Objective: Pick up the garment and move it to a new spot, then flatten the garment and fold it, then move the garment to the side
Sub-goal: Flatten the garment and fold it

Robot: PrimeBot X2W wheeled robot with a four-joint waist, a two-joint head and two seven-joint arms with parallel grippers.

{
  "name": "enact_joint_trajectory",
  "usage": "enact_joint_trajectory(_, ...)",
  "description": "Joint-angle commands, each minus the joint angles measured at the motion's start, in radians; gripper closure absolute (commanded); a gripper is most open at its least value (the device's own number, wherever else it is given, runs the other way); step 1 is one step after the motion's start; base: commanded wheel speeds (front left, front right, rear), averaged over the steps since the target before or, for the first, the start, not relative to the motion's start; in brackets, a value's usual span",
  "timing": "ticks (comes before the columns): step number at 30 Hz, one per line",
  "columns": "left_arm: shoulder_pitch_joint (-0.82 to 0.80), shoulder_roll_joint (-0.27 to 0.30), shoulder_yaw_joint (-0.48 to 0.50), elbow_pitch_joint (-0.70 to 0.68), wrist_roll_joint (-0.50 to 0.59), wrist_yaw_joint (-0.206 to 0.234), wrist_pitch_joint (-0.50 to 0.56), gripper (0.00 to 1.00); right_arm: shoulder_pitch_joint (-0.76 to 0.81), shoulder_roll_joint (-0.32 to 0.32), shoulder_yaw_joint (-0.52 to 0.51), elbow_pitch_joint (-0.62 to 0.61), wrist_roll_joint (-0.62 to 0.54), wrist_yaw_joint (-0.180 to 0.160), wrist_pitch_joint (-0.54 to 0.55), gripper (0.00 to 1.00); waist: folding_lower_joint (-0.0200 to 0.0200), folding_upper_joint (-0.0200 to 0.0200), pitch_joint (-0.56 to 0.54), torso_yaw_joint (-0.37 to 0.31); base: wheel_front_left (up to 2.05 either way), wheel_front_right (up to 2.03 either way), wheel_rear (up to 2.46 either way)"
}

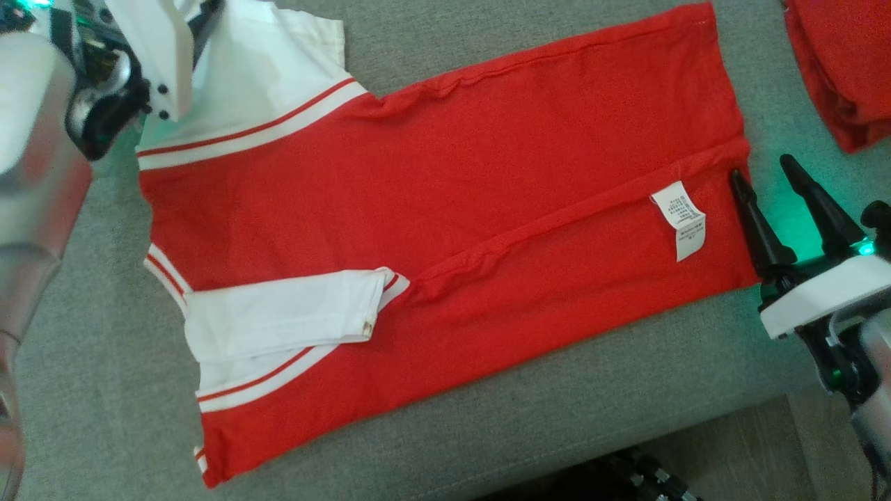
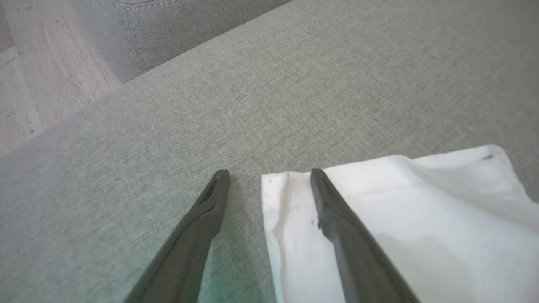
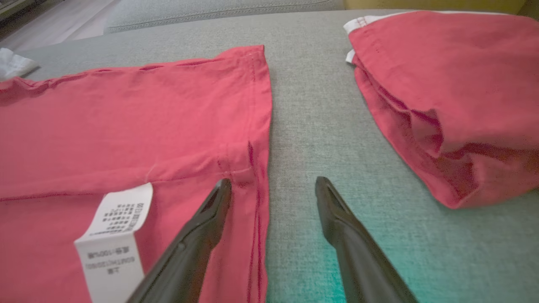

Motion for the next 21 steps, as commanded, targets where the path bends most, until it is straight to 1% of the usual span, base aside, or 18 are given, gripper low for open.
enact_joint_trajectory(1, -0.037, 0.041, 0.010, -0.002, -0.008, 0.002, 0.015, 0.52, 0.007, -0.025, 0.010, -0.008, 0.009, 0.007, -0.015, 0.00, 0.0001, 0.0000, 0.003, -0.001, 0.00, 0.00, 0.00)
enact_joint_trajectory(2, -0.039, 0.041, 0.002, -0.002, -0.015, 0.002, 0.016, 0.87, 0.001, -0.027, 0.011, -0.003, 0.011, 0.007, -0.017, 0.00, 0.0001, 0.0000, 0.004, 0.000, 0.00, 0.00, 0.00)
enact_joint_trajectory(3, -0.041, 0.040, -0.006, -0.005, -0.023, 0.002, 0.016, 1.00, -0.006, -0.029, 0.012, 0.001, 0.013, 0.007, -0.019, 0.00, 0.0001, 0.0000, 0.004, 0.002, 0.00, 0.00, 0.00)
enact_joint_trajectory(8, -0.064, 0.036, -0.043, -0.037, -0.061, 0.002, -0.006, 1.00, -0.084, -0.035, 0.017, 0.009, 0.028, 0.007, -0.018, 0.00, 0.0001, 0.0000, 0.001, 0.026, 0.00, 0.00, 0.00)
enact_joint_trajectory(11, -0.080, 0.035, -0.073, -0.066, -0.080, 0.002, -0.026, 1.00, -0.163, -0.027, 0.030, 0.027, 0.067, 0.007, 0.013, 0.00, 0.0001, 0.0000, -0.001, 0.043, 0.00, 0.00, 0.00)
enact_joint_trajectory(14, -0.100, 0.038, -0.102, -0.094, -0.095, 0.002, -0.051, 1.00, -0.254, -0.029, 0.062, 0.078, 0.083, 0.007, 0.059, 0.00, 0.0001, 0.0000, -0.001, 0.063, 0.00, 0.00, 0.00)
enact_joint_trajectory(17, -0.118, 0.040, -0.132, -0.114, -0.109, 0.002, -0.077, 1.00, -0.331, -0.027, 0.092, 0.155, 0.091, 0.007, 0.115, 0.00, 0.0001, 0.0000, -0.001, 0.085, 0.00, 0.00, 0.00)
enact_joint_trajectory(21, -0.131, 0.047, -0.161, -0.128, -0.124, 0.002, -0.108, 1.00, -0.384, -0.020, 0.115, 0.219, 0.095, 0.007, 0.157, 0.00, 0.0001, 0.0000, -0.005, 0.102, 0.00, 0.00, 0.00)
